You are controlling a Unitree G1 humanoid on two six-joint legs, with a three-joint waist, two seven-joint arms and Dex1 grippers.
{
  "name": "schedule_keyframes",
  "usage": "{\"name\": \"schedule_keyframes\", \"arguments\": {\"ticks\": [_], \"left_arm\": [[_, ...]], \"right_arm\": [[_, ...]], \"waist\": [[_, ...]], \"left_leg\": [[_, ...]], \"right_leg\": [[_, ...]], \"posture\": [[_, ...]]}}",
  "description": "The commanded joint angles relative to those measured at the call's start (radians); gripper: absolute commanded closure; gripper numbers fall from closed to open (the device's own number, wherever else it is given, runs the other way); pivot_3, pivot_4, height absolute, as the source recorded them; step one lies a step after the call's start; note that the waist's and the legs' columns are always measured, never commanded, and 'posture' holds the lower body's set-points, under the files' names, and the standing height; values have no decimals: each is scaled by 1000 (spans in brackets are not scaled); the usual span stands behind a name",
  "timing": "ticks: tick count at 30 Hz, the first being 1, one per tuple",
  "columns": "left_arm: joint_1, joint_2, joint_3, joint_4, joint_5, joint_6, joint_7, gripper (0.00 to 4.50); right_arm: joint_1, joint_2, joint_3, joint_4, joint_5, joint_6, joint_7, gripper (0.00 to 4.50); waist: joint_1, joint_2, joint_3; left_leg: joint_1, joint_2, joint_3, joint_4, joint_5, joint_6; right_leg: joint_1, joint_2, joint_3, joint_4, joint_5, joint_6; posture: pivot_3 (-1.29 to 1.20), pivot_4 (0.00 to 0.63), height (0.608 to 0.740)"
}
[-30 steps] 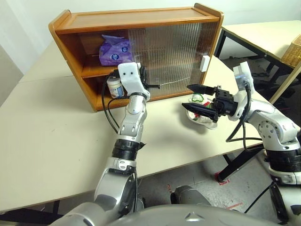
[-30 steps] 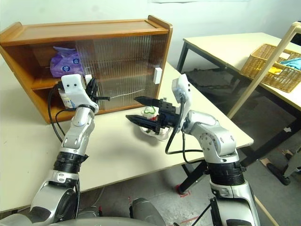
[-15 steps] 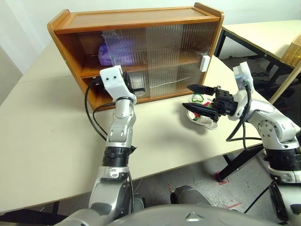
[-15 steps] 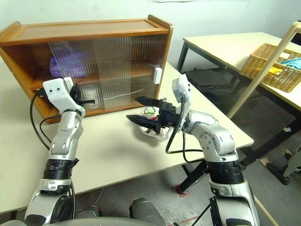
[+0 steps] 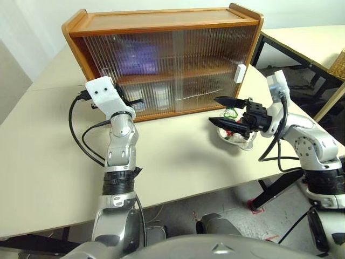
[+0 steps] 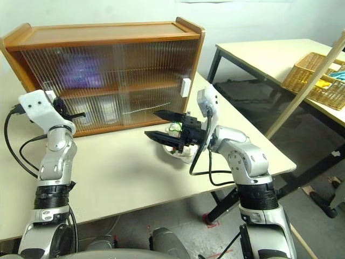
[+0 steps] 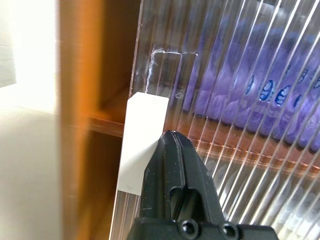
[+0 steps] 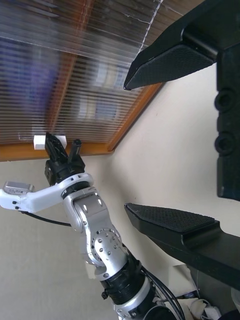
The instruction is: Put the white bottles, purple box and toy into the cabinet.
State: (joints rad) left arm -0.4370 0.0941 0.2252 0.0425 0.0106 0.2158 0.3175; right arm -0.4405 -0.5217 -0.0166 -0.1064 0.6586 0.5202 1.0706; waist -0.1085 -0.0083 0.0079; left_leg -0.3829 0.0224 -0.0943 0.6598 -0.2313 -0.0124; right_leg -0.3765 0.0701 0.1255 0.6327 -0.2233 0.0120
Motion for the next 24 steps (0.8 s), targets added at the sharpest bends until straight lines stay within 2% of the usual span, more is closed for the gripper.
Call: {"name": "schedule_keyframes", "arguments": {"ticks": [1, 8, 14, 18, 24], "left_arm": [[15, 18, 39, -11, 14, 4, 28, 4471], [19, 26, 63, -8, 5, 3, 44, 4471], [13, 0, -68, -11, -92, -36, -218, 4471], [15, -15, -170, -37, -164, -55, -423, 3189], [6, 22, -225, -35, -245, -83, -647, 1067]], "right_arm": [[-17, 3, 14, 4, -12, -4, 5, 0], [-23, 6, 18, 17, -17, -10, 14, 0], [-26, 6, 18, 19, -21, -12, 18, 0], [-21, 4, 16, 13, -21, -11, 17, 0], [-13, 2, 13, 9, -20, -11, 14, 0]], "waist": [[3, 0, 0], [3, 0, 0], [21, 0, 0], [46, -1, 1], [41, -1, 1]], "left_leg": [[0, 0, 0, 0, 0, 0], [1, 0, 0, -1, -1, -1], [2, 0, -1, -1, -1, -1], [1, 0, -1, 1, -4, -5], [0, 1, -1, 2, -7, -3]], "right_leg": [[0, 0, 0, 0, 0, 0], [0, 0, 0, 0, 0, -1], [0, 1, 0, 1, 0, -1], [0, 0, 1, 0, -1, -3], [0, 0, 2, 0, -3, -4]], "posture": [[-105, 0, 740], [-101, 0, 740], [-107, 0, 740], [-114, 0, 740], [-124, 0, 740]]}}
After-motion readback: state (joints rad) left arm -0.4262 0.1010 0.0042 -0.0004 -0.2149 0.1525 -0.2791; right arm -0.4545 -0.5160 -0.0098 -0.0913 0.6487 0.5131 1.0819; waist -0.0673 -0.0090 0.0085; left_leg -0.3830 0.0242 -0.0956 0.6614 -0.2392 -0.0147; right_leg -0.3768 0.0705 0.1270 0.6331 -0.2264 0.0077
